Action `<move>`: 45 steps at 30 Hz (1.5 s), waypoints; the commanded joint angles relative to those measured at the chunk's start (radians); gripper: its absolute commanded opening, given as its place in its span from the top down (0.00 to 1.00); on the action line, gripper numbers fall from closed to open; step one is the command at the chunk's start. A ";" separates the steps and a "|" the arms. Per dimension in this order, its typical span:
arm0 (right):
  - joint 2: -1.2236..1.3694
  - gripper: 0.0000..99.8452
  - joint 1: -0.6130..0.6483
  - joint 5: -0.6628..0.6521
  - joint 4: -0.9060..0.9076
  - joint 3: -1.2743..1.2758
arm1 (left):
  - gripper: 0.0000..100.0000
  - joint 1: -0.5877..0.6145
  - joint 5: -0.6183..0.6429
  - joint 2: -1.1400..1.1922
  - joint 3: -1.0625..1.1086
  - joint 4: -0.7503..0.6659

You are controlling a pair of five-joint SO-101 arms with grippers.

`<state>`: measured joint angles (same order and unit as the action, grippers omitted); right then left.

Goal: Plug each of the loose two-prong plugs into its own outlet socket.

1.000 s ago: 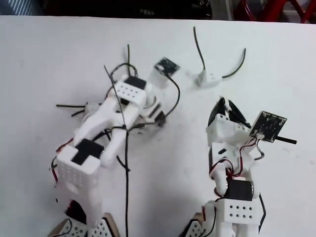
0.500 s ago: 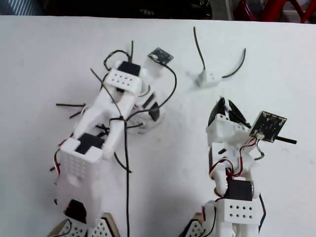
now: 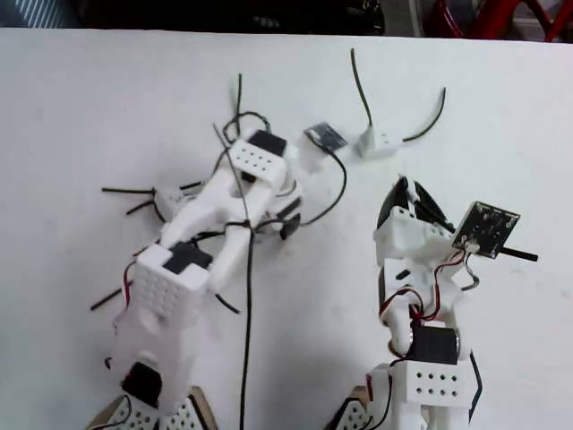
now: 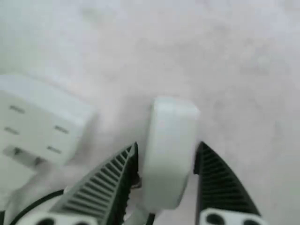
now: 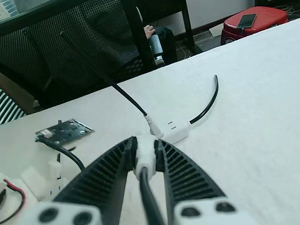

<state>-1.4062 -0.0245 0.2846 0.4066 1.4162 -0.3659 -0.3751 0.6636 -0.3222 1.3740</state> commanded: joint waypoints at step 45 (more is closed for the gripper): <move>-0.013 0.98 -0.007 -0.002 -0.021 -0.009 | 0.66 0.079 0.138 -0.219 0.097 -0.126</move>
<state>-1.4062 -0.0245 0.2846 0.4066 1.4162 -0.3521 -0.2279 0.5255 -0.1289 1.2129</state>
